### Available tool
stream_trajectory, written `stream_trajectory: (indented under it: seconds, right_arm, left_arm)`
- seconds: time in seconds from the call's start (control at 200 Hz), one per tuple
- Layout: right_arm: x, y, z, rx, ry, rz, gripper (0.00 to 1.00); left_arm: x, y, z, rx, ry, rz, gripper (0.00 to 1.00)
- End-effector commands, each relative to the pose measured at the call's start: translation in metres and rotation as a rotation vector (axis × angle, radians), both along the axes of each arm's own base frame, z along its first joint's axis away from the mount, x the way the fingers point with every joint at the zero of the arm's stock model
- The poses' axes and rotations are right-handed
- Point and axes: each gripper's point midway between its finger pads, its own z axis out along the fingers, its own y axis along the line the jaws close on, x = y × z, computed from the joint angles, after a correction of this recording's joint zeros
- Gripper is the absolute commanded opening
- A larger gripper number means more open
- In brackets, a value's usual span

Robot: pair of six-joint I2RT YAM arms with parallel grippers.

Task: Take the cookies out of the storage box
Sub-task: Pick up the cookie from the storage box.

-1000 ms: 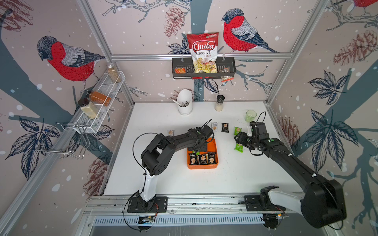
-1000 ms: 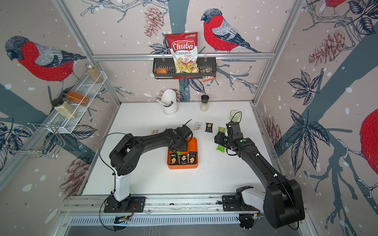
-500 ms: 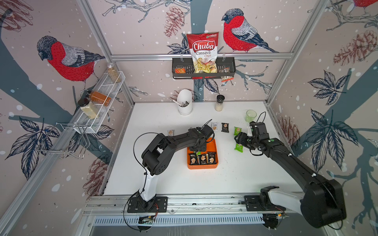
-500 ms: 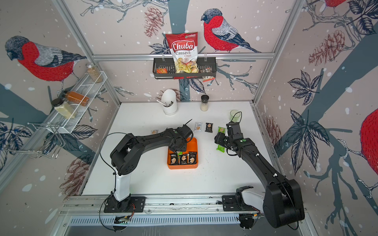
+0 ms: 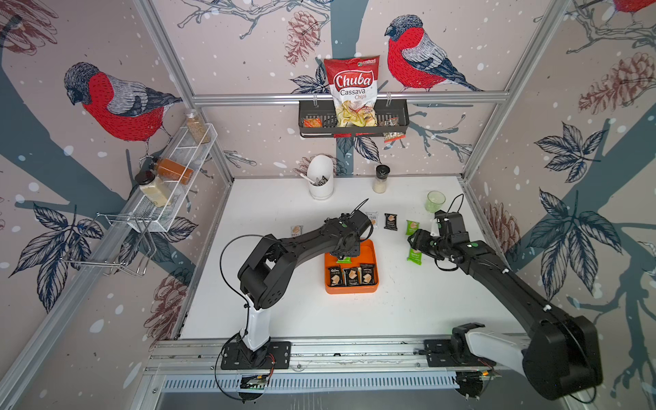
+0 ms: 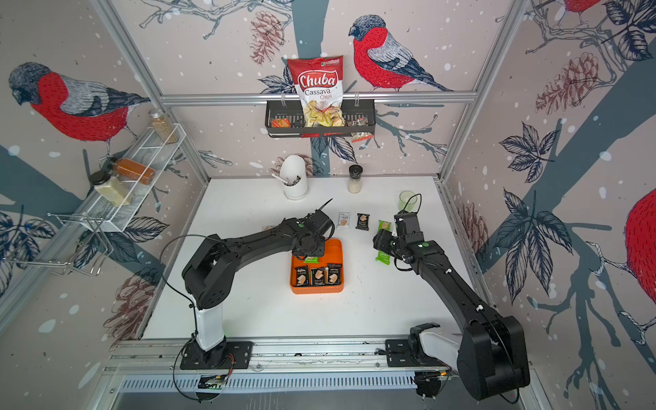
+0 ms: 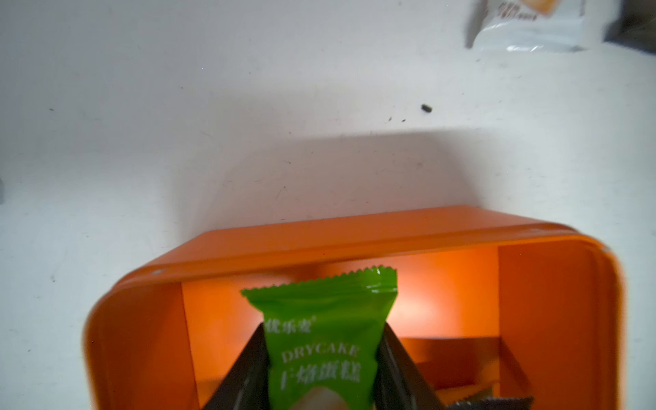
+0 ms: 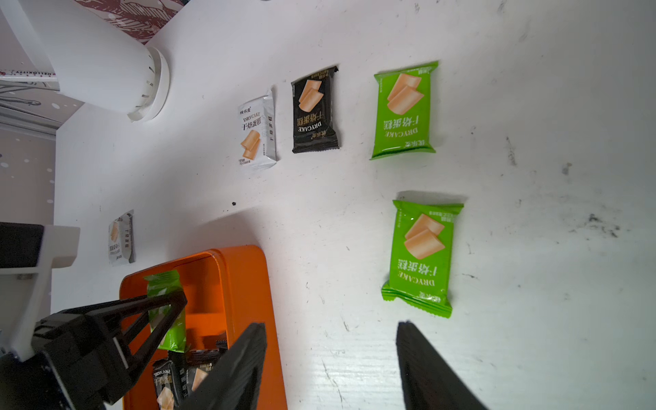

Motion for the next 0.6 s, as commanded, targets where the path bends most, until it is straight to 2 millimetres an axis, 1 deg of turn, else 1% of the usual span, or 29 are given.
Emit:
stream_trajectory:
  seconds: [0.0, 0.175, 0.255, 0.375, 0.595]
  right_arm:
    - [-0.002, 0.001, 0.004, -0.002, -0.007, 0.022, 0.64]
    - [-0.005, 0.003, 0.006, 0.005, -0.009, 0.036, 0.64]
    - [-0.007, 0.007, 0.006, 0.022, -0.009, 0.054, 0.64]
    - [-0.012, 0.028, 0.010, 0.064, -0.016, 0.128, 0.64]
    - [-0.014, 0.066, 0.011, 0.080, -0.021, 0.214, 0.64]
  left_arm:
    - [-0.002, -0.001, 0.016, -0.029, -0.011, 0.018, 0.42]
    - [-0.007, -0.003, 0.031, -0.074, -0.025, 0.035, 0.42]
    - [-0.010, -0.002, 0.036, -0.093, -0.033, 0.049, 0.41]
    - [-0.013, 0.004, 0.044, -0.109, -0.056, 0.074, 0.42]
    - [-0.017, 0.031, 0.048, -0.068, -0.067, 0.104, 0.42]
